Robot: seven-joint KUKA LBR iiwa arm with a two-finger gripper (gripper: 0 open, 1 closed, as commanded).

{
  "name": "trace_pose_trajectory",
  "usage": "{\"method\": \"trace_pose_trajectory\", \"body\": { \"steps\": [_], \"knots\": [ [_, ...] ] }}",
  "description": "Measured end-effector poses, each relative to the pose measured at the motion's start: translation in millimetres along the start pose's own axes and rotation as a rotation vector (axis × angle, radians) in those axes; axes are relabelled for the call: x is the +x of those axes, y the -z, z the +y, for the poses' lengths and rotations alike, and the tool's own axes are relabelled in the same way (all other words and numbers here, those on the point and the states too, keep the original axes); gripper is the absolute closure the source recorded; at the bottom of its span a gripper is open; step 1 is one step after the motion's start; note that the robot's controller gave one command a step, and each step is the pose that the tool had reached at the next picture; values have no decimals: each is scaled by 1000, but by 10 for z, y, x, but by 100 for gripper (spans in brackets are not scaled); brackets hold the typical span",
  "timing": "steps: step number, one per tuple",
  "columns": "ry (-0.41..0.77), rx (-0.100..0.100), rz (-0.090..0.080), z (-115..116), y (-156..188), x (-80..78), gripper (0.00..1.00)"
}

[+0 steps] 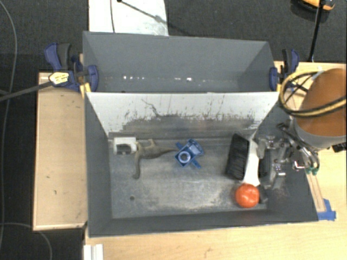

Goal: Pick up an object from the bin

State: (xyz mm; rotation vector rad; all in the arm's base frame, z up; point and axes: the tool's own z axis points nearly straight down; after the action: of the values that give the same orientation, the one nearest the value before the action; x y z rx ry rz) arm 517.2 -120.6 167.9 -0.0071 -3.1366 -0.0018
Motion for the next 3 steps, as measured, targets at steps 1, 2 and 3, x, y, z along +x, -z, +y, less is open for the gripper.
{"method": "trace_pose_trajectory", "body": {
  "steps": [1,2,3],
  "knots": [
    [4,2,-8,5,45,-18,0],
    [309,2,-7,80,-247,-194,0],
    [686,4,-10,80,-224,-566,0]
  ]
}}
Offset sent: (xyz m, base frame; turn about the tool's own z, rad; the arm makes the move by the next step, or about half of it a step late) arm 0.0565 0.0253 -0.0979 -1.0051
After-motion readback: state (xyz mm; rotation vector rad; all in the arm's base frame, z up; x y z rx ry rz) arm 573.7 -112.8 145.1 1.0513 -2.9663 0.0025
